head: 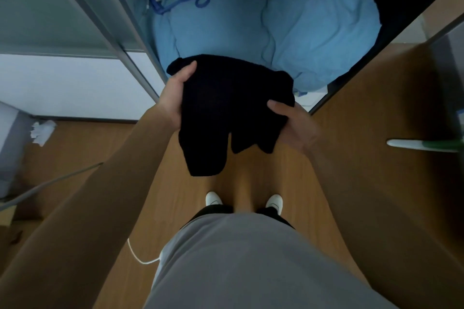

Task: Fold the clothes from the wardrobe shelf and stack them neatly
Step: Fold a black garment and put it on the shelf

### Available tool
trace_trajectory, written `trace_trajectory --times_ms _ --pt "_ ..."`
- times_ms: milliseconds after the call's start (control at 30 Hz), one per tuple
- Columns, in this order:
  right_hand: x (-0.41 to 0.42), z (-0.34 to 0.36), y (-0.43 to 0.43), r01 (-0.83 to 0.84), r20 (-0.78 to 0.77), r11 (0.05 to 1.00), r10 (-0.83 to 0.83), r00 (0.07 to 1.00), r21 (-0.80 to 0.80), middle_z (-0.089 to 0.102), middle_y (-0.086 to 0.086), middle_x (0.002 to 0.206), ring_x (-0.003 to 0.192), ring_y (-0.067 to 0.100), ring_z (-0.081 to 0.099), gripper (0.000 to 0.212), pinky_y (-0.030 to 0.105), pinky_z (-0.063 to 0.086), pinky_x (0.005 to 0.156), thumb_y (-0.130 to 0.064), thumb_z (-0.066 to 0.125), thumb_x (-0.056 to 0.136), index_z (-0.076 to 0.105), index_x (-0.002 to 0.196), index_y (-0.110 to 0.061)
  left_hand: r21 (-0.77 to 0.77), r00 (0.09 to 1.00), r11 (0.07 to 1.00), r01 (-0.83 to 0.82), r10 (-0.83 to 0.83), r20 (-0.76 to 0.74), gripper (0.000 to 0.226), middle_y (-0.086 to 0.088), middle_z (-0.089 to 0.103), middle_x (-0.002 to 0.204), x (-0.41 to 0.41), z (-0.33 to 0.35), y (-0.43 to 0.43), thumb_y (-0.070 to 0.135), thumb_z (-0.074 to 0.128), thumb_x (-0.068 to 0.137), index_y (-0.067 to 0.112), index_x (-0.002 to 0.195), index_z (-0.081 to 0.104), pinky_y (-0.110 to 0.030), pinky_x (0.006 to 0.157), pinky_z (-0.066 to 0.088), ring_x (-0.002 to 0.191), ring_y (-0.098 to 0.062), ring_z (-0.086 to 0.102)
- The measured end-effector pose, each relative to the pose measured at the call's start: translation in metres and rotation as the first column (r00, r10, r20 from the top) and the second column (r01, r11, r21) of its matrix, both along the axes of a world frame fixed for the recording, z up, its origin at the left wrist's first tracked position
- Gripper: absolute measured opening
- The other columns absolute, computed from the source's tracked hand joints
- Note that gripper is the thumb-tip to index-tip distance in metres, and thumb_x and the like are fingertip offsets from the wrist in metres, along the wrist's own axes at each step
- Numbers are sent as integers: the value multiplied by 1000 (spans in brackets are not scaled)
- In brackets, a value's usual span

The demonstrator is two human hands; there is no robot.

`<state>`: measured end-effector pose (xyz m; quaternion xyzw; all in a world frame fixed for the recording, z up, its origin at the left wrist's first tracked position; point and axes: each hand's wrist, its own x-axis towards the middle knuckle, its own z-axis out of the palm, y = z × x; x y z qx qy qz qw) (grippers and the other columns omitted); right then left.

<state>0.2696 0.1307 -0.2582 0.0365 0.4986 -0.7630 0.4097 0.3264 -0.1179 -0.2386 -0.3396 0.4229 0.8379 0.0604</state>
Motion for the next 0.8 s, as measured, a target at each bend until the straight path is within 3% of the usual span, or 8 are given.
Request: trace_trajectory --times_ms 167,300,367,433,533,633,700,800 --pt "-3 -16 -8 86 -84 974 -69 994 212 74 8 103 97 22 71 30 34 57 86 -7 64 93 63 123 -4 -42 963 989 145 -131 234 46 -10 76 107 20 -24 -36 43 79 79 14 114 70 -33 68 61 95 -26 74" --pt "-2 -23 -20 99 -126 898 -49 991 428 76 7 103 99 25 72 35 30 58 79 -16 76 86 68 119 -9 -182 975 963 201 -178 136 66 -9 69 124 37 -52 -47 27 80 82 15 139 50 -31 85 59 113 -25 67" --pt "-4 -23 -25 106 -149 818 -25 988 565 70 5 116 102 24 70 55 27 58 76 -24 80 83 59 132 -10 -317 985 932 174 -162 65 91 -1 57 133 41 -59 -46 16 79 83 26 153 24 -32 94 55 118 -20 60" --pt "-6 -21 -28 168 -208 723 -35 978 670 53 -3 127 110 18 62 76 27 55 86 -29 81 82 43 146 -17 -412 962 879 241 -272 -19 106 6 39 148 41 -60 -47 13 79 83 41 155 6 -30 103 49 130 -13 47" --pt "-12 -12 -31 212 -253 752 -63 965 624 65 -1 124 99 12 68 39 21 55 84 -18 75 88 66 126 -23 -627 810 650 429 -584 -51 97 13 30 154 35 -54 -54 13 81 81 43 151 20 -17 109 39 132 8 38" --pt "-20 5 -37 239 -247 775 -111 963 585 78 3 95 81 11 73 16 16 56 69 -9 71 90 79 98 -20 -781 631 358 511 -773 58 88 23 38 139 22 -43 -54 16 82 81 37 149 31 3 95 32 117 24 38" --pt "-24 18 -41 258 -276 778 -114 954 572 78 -1 83 80 12 72 14 15 55 64 -9 71 90 80 94 -18 -837 609 248 489 -783 124 89 16 37 139 11 -38 -54 11 80 80 34 148 28 2 94 31 119 9 40" --pt "-25 36 -47 149 -294 814 28 955 561 77 4 95 85 15 74 23 15 55 66 -18 81 82 76 105 -17 -881 661 173 441 -727 188 76 3 46 132 0 -26 -59 8 73 81 32 141 33 -15 93 45 116 -13 49"
